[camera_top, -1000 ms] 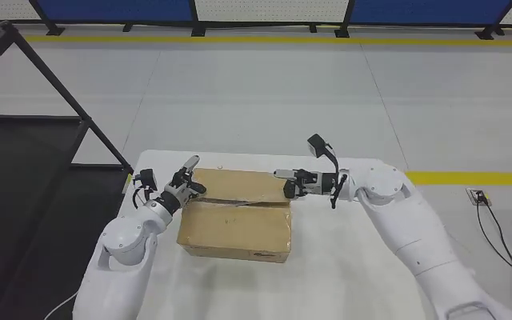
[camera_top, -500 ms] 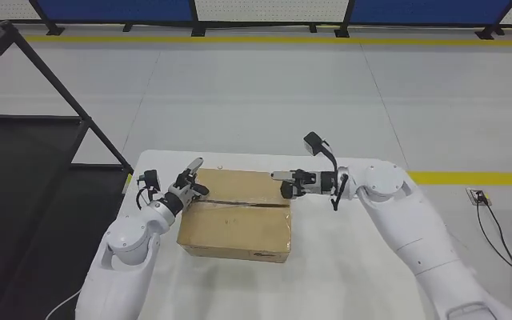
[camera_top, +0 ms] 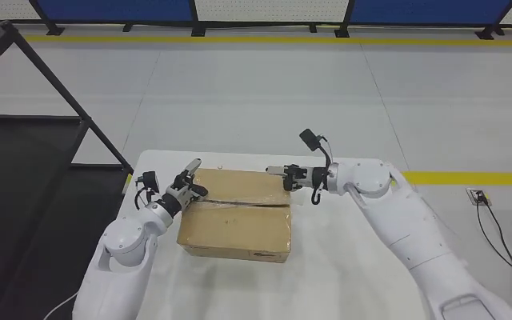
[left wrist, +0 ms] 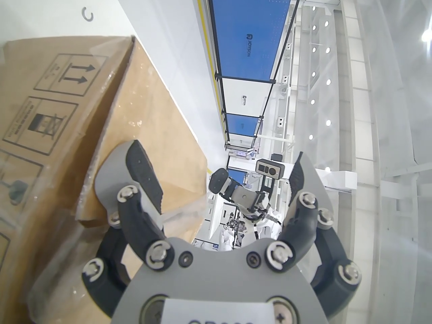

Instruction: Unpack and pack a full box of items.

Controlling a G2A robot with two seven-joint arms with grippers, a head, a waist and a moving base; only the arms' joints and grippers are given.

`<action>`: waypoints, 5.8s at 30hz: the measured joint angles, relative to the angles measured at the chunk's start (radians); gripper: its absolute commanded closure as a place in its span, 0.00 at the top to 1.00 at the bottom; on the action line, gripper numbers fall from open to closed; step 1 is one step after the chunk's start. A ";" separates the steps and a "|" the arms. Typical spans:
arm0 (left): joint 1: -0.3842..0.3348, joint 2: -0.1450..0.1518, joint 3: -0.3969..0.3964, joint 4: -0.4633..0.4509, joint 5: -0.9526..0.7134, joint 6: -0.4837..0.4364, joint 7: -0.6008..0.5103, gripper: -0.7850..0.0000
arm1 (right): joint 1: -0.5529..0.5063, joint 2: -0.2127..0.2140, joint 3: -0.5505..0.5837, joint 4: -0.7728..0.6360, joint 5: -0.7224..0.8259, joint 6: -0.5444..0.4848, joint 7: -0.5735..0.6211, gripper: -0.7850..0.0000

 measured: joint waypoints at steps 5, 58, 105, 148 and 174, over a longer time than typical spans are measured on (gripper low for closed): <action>-0.004 0.002 0.005 0.002 -0.001 -0.002 -0.006 1.00 | 0.014 -0.005 0.000 0.021 0.038 -0.042 0.092 1.00; 0.061 0.033 -0.070 -0.066 -0.093 -0.076 0.012 1.00 | -0.036 -0.051 -0.023 -0.020 0.103 -0.050 0.012 1.00; 0.071 0.051 -0.049 -0.032 -0.148 -0.073 0.005 1.00 | -0.008 -0.161 -0.126 0.051 0.174 -0.026 -0.014 1.00; 0.361 0.063 -0.257 -0.208 -0.331 -0.219 0.121 1.00 | 0.132 -0.452 -0.247 0.488 0.306 -0.191 -0.080 1.00; 0.262 0.068 -0.173 -0.202 -0.264 -0.161 0.094 1.00 | 0.122 -0.342 -0.110 0.531 0.266 -0.234 0.078 1.00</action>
